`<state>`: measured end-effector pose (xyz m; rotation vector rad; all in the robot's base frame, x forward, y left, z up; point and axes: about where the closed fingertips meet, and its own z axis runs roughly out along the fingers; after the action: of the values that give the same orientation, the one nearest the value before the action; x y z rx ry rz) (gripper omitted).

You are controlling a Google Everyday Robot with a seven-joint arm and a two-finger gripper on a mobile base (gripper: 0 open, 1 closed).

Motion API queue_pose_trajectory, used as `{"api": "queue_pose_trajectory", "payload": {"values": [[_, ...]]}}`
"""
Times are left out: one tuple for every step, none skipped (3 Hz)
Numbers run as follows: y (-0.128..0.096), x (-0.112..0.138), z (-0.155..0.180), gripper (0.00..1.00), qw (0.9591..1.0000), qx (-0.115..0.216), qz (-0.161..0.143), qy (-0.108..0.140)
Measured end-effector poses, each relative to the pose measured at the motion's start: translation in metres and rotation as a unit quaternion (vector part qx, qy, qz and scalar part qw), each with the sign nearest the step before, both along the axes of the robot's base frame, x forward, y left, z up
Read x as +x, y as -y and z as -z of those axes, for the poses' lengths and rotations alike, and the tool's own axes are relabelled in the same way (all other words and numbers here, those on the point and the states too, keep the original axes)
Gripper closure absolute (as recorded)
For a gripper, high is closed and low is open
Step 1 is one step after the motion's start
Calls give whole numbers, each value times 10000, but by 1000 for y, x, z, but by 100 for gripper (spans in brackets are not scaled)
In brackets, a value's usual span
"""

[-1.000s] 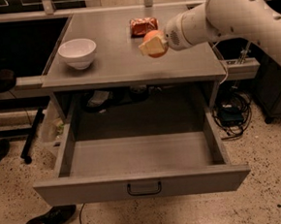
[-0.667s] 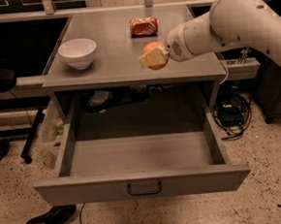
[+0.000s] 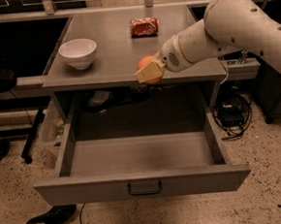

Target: Place orange into top drawer

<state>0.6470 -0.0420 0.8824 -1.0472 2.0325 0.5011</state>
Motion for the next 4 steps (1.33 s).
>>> {"api": "queue_pose_trajectory", "payload": {"values": [[-20, -13, 8, 100, 9985, -19, -547, 31], [-42, -37, 22, 100, 9929, -10, -1193, 31], [-69, -69, 73, 100, 9849, -297, -1693, -221], [-88, -81, 134, 100, 9806, -622, -1781, -533]]}}
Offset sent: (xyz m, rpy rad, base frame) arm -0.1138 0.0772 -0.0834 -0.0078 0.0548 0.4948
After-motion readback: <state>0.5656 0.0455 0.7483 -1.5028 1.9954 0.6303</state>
